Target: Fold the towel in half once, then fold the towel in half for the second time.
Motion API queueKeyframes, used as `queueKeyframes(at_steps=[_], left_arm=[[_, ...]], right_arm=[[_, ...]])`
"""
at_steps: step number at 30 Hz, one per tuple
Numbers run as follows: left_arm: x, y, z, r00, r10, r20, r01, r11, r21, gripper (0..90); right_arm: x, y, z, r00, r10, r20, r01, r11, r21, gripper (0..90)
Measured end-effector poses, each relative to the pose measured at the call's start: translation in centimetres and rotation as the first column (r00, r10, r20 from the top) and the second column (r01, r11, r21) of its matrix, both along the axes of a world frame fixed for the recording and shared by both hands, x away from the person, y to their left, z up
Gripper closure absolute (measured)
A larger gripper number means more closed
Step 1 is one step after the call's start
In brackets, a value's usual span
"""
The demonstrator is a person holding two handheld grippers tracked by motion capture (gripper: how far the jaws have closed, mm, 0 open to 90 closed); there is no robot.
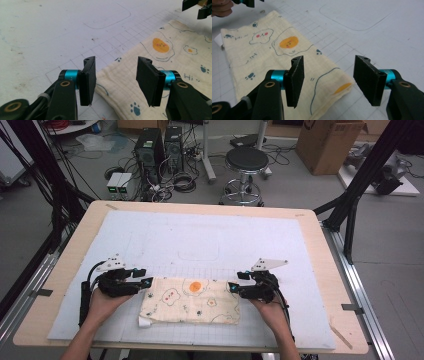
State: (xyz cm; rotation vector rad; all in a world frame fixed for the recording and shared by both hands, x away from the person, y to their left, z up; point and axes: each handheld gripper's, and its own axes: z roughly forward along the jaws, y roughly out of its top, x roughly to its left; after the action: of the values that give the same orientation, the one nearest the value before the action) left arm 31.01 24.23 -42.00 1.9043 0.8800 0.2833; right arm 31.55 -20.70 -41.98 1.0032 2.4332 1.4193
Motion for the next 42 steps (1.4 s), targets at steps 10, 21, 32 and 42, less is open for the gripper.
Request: queueKeyframes(at_steps=[10,21,32,42], left_arm=[[0.1,-0.1,-0.1,1.0000,0.000,-0.001,0.000,1.0000,0.000,47.8],[0.8,-0.2,-0.5,0.9977,0.067,-0.014,-0.066,0.9970,0.041,47.6],[1.7,-0.3,-1.2,0.9932,0.103,-0.055,-0.101,0.9943,0.035,48.7],[2.4,-1.0,-2.2,0.9894,0.108,-0.097,-0.103,0.9934,0.049,52.2]], right_arm=[[0.3,0.0,-0.1,0.9998,-0.017,-0.005,0.017,0.9995,-0.026,39.9],[0.7,0.4,-0.6,0.9993,-0.032,-0.019,0.031,0.9966,-0.077,40.7],[1.5,0.5,-1.5,0.9970,-0.055,-0.055,0.048,0.9910,-0.125,42.5],[1.9,0.3,-1.9,0.9928,-0.071,-0.097,0.059,0.9911,-0.119,50.8]])
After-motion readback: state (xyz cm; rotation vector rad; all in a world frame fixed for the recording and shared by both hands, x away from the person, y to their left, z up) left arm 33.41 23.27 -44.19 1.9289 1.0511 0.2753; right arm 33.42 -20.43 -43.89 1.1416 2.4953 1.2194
